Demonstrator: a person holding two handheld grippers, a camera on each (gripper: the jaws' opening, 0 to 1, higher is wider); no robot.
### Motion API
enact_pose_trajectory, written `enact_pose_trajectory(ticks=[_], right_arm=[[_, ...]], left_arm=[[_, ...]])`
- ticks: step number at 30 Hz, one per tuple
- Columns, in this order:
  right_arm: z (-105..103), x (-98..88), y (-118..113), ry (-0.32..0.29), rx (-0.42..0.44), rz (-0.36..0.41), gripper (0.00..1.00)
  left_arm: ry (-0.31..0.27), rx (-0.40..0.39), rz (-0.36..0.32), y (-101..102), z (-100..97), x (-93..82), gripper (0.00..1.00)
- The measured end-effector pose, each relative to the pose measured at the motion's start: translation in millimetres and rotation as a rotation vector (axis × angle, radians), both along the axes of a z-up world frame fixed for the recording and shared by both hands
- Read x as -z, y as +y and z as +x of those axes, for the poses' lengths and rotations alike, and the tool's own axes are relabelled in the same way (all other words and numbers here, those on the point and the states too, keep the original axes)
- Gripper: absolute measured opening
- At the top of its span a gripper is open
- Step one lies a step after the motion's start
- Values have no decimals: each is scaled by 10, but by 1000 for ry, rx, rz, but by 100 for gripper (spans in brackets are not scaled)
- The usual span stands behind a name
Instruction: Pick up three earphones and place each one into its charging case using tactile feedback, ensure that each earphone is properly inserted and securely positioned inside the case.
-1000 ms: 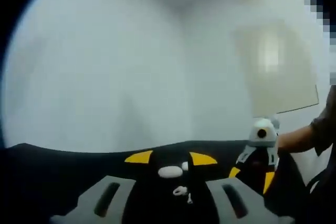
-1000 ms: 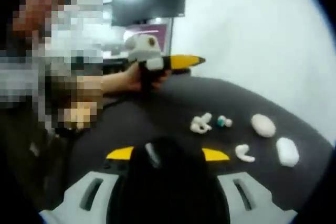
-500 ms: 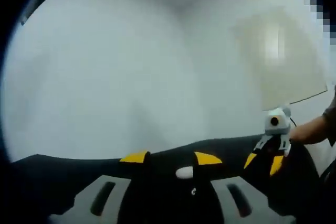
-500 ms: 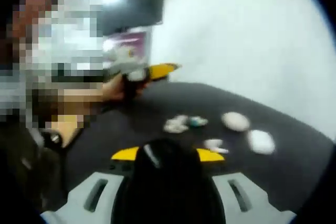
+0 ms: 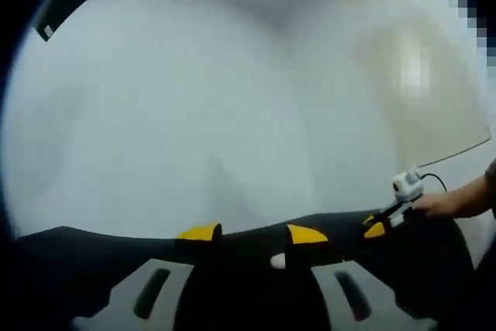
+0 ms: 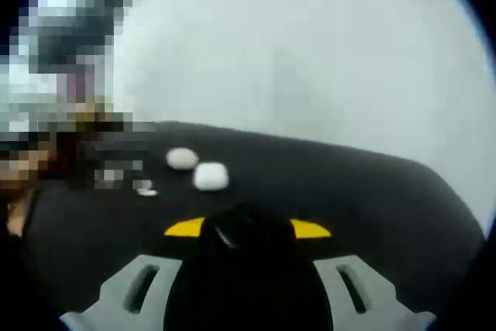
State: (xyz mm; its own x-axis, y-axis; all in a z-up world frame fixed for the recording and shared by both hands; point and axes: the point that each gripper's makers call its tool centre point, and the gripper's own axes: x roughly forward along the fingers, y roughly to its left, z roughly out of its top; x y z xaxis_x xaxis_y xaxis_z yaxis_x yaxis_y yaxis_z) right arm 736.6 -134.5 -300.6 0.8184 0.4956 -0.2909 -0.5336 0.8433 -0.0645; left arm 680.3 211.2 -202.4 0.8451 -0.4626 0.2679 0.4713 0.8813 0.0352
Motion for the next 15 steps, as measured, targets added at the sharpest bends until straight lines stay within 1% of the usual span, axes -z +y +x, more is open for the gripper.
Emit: enact_pose_trajectory(ticks=[2,4,6,7,9,10,11,12,13,15], right_arm=[[93,33,-121,35,54,32,41],[184,41,-235,40,95,35,41],[200,68,-266,37,103,26,41],[214,111,-282,50,112,20,41],[220,222,-301,77,115,-16,41],[235,162,-286,31,109,1,41],[225,191,-275,51,111,-9,42],[223,184,-269,50,112,-11,42],[229,182,-273,50,114,-15,44],[234,137,-282,40,123,-14,54]], left_arm=[[-1,-1,4,-6,2,3,30],[0,2,7,-17,-1,6,30],[-4,4,11,-25,-5,3,30],[-4,6,11,-29,-7,2,30],[-4,7,11,-32,-8,1,30],[-4,8,12,-35,-8,0,30],[-3,10,11,-39,-8,0,30],[-3,11,10,-45,-12,-1,30],[-3,13,9,-50,-16,-2,30],[-6,20,7,-69,-29,-7,30]])
